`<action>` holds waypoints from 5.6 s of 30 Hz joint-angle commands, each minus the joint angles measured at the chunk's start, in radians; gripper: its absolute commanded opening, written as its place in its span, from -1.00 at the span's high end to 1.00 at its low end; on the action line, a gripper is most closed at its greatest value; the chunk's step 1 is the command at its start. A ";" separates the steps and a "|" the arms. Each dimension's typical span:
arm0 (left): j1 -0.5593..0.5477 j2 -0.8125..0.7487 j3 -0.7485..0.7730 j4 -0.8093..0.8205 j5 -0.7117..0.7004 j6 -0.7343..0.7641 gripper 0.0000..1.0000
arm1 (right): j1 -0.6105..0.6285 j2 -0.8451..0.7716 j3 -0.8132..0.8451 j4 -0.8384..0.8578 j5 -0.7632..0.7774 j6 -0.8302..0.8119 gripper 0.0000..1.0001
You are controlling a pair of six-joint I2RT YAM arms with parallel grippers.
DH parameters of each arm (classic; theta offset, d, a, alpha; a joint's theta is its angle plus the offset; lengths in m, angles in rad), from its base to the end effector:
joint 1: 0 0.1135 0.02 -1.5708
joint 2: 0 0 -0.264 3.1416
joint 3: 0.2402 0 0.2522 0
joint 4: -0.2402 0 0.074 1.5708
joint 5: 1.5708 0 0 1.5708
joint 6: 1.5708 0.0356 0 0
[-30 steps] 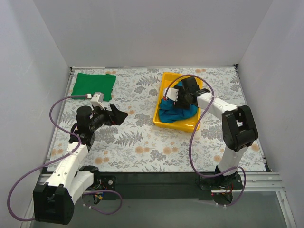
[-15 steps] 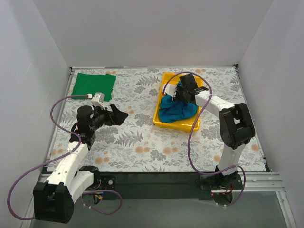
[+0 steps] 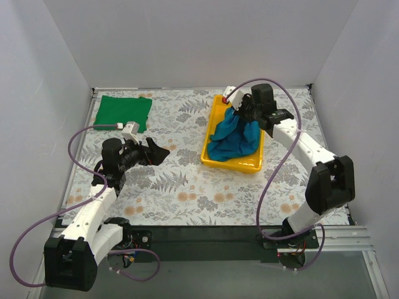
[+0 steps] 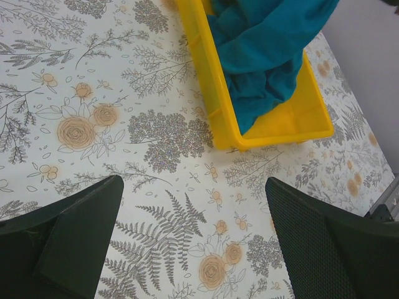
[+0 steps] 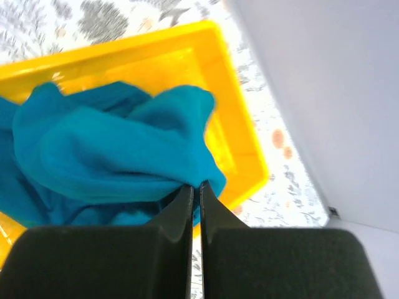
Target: Fold and stack the t-shirts
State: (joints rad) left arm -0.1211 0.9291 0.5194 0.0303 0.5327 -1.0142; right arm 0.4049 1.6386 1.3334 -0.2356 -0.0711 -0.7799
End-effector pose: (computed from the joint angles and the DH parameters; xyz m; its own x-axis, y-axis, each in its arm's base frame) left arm 0.2041 -0.0431 0.2437 -0.6802 -0.6540 -0.3310 -0.0098 0.4596 -0.8880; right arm 0.3514 0.1534 0.3041 -0.0208 -0.7720 -0.6352 -0.6519 0.4922 -0.5769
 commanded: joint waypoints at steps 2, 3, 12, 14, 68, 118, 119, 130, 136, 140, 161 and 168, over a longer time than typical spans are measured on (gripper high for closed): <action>-0.008 0.001 0.031 0.008 0.018 0.008 -0.96 | -0.014 -0.192 0.038 0.039 -0.015 0.131 0.97; -0.008 0.001 0.031 0.008 0.018 0.008 -0.96 | -0.015 -0.232 0.035 0.038 -0.010 0.137 0.97; -0.017 0.002 0.030 0.008 0.023 0.008 -0.96 | -0.152 -0.417 0.070 -0.042 -0.036 0.212 0.97; -0.018 0.002 0.030 0.008 0.021 0.008 -0.96 | -0.190 -0.447 0.076 -0.057 -0.053 0.223 0.97; -0.043 -0.013 0.033 0.003 0.030 0.006 -0.96 | -0.512 -0.642 -0.154 -0.053 -0.046 0.369 0.97; -0.457 1.339 1.340 -0.599 -0.619 0.000 -0.28 | -0.703 -0.803 -0.755 0.099 -0.463 0.373 -0.97; -0.459 1.347 1.349 -0.604 -0.620 -0.003 -0.23 | -0.704 -0.801 -0.755 0.099 -0.461 0.373 -0.97; -0.468 1.105 1.089 -0.477 -0.694 -0.148 1.00 | -0.703 -0.804 -0.754 0.099 -0.464 0.375 -0.97; -0.468 0.694 0.688 -0.460 -0.959 -0.571 1.00 | -0.704 -0.810 -0.751 0.099 -0.473 0.384 -0.97; -0.468 0.464 0.489 -0.692 -1.086 -1.027 1.00 | -0.703 -0.809 -0.751 0.099 -0.483 0.389 -0.97; -0.473 -0.085 0.310 -0.988 -1.349 -0.870 1.00 | -0.704 -0.833 -0.754 0.099 -0.498 0.396 -0.97; -0.469 -0.254 0.245 -0.865 -1.156 -0.645 1.00 | -0.704 -0.838 -0.752 0.099 -0.501 0.398 -0.97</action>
State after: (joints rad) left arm -0.5911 0.7059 0.7654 -0.9386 -0.6670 -1.7176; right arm -0.2943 0.8165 0.5716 -0.1608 -0.5533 -0.3943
